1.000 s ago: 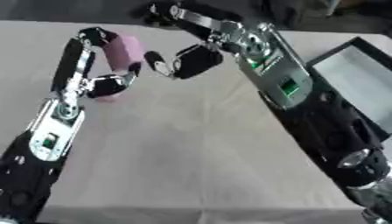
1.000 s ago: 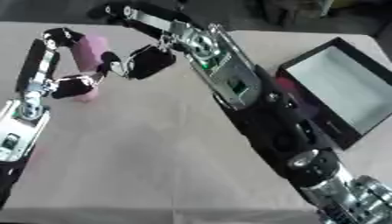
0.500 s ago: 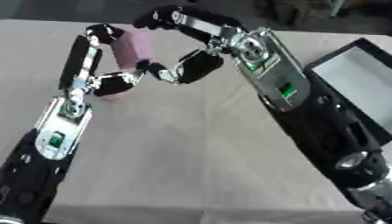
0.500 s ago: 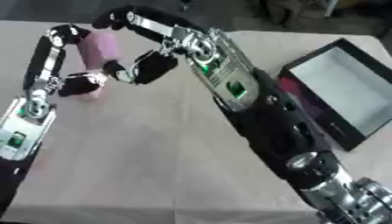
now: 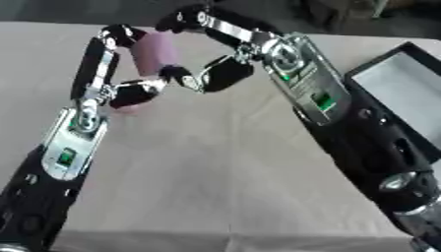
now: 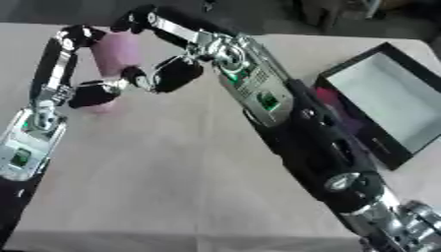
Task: Pick up the objects with one hand, pass them to the other hand, and then place them into the box on the other side of the table.
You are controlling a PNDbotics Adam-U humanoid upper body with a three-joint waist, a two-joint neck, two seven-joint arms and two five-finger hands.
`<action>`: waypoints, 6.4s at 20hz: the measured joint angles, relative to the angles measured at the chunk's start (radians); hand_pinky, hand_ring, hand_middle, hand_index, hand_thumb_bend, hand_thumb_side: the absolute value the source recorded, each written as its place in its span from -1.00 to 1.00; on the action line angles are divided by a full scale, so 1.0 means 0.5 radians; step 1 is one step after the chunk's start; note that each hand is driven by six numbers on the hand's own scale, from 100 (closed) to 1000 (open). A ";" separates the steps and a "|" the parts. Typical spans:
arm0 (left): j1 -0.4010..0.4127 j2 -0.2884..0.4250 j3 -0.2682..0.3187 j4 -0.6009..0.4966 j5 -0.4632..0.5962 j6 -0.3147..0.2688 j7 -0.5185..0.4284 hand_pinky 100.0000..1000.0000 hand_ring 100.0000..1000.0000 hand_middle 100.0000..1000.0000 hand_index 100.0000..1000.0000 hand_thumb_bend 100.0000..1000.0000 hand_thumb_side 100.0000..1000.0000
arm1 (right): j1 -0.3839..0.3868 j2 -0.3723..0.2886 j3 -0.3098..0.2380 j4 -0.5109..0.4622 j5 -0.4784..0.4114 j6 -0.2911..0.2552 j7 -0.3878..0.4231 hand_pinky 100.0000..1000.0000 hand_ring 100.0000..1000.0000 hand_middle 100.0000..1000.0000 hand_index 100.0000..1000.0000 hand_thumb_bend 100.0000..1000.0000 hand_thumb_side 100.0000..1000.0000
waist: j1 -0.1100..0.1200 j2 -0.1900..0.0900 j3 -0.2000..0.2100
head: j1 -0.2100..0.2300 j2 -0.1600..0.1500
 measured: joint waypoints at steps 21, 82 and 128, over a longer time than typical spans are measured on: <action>-0.013 -0.046 -0.019 -0.036 0.000 -0.015 -0.006 0.40 -0.08 -0.13 -0.01 -1.00 -0.95 | 0.001 0.008 0.011 0.061 0.045 -0.022 -0.027 0.95 0.84 0.73 0.76 -0.76 -1.00 | 0.002 0.008 0.009 | -0.024 0.000; -0.002 -0.063 -0.034 0.008 0.099 -0.489 0.047 0.35 -0.13 -0.21 0.01 -1.00 -0.89 | 0.010 0.065 -0.024 0.137 0.197 -0.073 -0.071 0.92 0.82 0.53 0.72 -0.40 -1.00 | -0.007 0.021 0.016 | 0.000 -0.001; -0.005 -0.099 -0.013 0.015 -0.216 -0.324 -0.083 0.45 0.08 0.12 0.68 0.66 -0.61 | 0.037 0.044 -0.002 0.159 -0.138 0.115 -0.331 0.90 0.41 -0.15 -0.03 -1.00 -1.00 | -0.009 0.026 0.005 | 0.002 0.000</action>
